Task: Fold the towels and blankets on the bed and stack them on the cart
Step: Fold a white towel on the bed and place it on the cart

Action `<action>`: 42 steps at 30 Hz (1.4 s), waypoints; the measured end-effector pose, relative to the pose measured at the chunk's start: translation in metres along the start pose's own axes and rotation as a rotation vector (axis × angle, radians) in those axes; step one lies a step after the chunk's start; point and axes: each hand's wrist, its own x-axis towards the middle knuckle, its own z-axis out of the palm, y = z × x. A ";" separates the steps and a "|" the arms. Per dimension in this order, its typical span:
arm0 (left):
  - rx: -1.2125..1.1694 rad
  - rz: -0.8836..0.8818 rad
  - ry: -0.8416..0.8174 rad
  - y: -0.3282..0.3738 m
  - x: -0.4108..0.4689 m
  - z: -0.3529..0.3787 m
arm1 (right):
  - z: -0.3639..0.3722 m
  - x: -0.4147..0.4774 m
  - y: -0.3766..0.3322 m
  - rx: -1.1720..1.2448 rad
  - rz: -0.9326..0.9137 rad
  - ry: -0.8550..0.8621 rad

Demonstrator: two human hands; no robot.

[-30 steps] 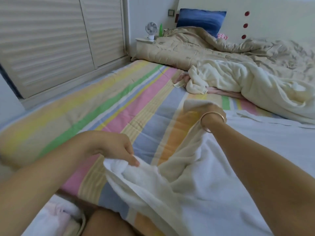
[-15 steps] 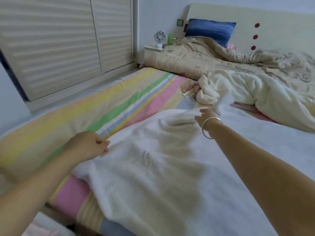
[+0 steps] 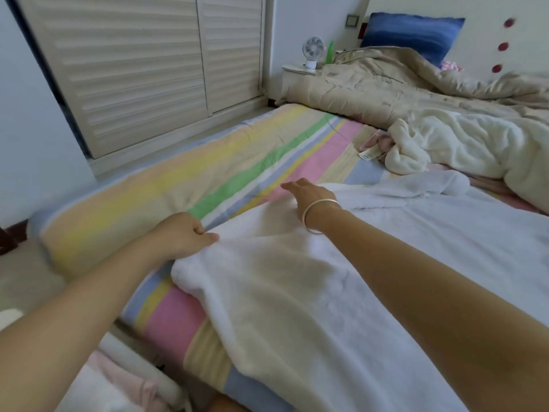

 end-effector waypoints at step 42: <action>0.355 0.490 0.361 0.017 -0.059 0.042 | 0.039 -0.139 -0.075 0.178 0.048 -0.164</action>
